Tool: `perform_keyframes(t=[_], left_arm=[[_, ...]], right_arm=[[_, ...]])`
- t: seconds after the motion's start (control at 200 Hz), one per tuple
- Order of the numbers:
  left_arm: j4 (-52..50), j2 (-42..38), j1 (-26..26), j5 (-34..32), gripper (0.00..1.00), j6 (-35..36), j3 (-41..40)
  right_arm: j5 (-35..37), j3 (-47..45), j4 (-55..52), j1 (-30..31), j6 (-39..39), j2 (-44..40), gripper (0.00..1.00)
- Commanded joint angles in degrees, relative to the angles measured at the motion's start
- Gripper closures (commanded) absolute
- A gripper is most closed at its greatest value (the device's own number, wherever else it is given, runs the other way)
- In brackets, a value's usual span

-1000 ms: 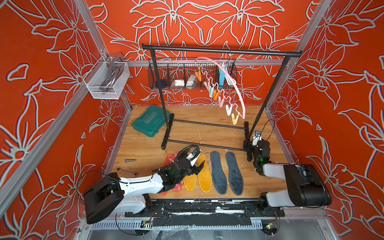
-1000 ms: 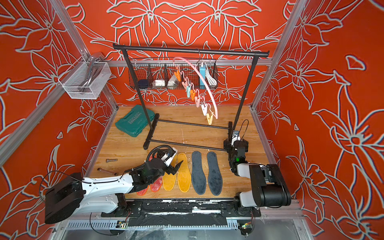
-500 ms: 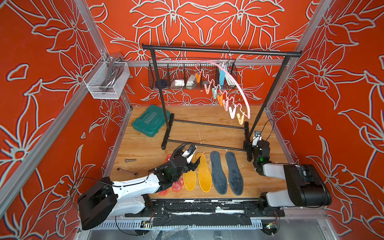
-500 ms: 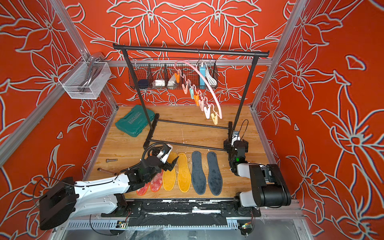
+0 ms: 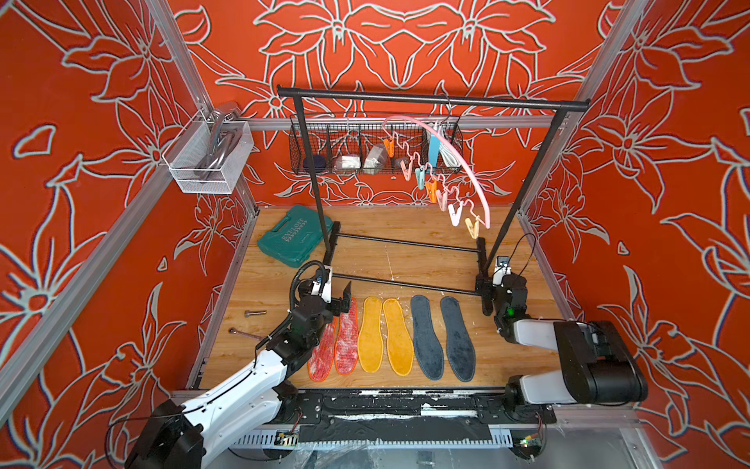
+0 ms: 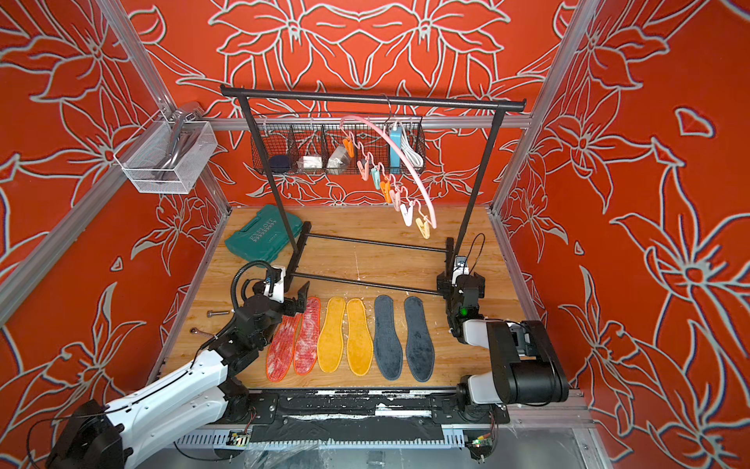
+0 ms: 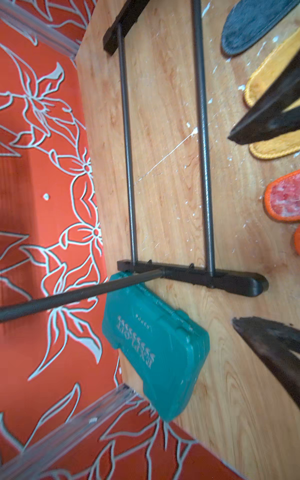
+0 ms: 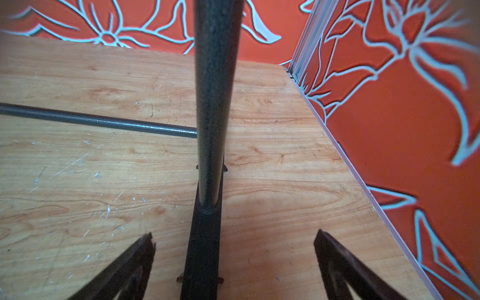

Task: Take the shoe insoles off the hanger
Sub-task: Reset both arms

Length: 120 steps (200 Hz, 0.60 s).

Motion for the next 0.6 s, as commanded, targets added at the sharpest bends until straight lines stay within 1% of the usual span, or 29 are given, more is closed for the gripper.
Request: perform_keyframes(t=[0.0, 0.05, 0.09, 0.125, 0.145, 0.245, 0.325, 0.43, 0.47, 0.596], left_arm=[[-2.95, -3.33, 6.31, -0.69, 0.01, -2.85, -1.73], [-3.37, -5.07, 9.91, 1.28, 0.02, -5.64, -2.44], [-3.24, -6.61, 12.49, 5.82, 0.02, -6.51, -3.31], [-3.01, -7.01, 14.17, 7.75, 0.02, -7.31, -4.02], [-2.99, -9.21, 14.99, 8.01, 0.02, -7.95, -4.29], [-3.19, -12.31, 18.12, 6.86, 0.02, -10.57, -5.48], [-4.71, -15.08, 19.1, 2.94, 0.02, -10.33, -5.2], [-6.17, -17.11, 19.58, -5.04, 0.02, -6.08, -5.55], [-6.32, -17.12, 20.14, -8.51, 0.02, -6.64, -5.5], [-6.69, -14.99, 23.04, -13.31, 0.02, -9.77, -4.14]], right_arm=[[0.84, 0.63, -0.37, -0.4, 0.93, -0.1, 0.0], [0.84, 0.62, -0.42, -0.41, 0.94, -0.09, 0.01], [0.84, 0.61, -0.41, -0.39, 0.91, -0.09, 0.0], [0.84, 0.63, -0.36, -0.39, 0.85, -0.09, 0.0], [0.84, 0.63, -0.4, -0.36, 0.83, -0.09, 0.01], [0.92, 0.72, -0.4, -0.32, 0.91, -0.01, 0.0], [0.92, 0.72, -0.5, -0.3, 0.77, -0.01, 0.01], [0.97, 0.7, -0.5, -0.23, 0.82, 0.0, 0.0], [1.01, 0.72, -0.47, -0.21, 0.76, -0.01, 0.0], [1.1, 0.72, -0.49, -0.11, 0.67, 0.0, 0.0]])
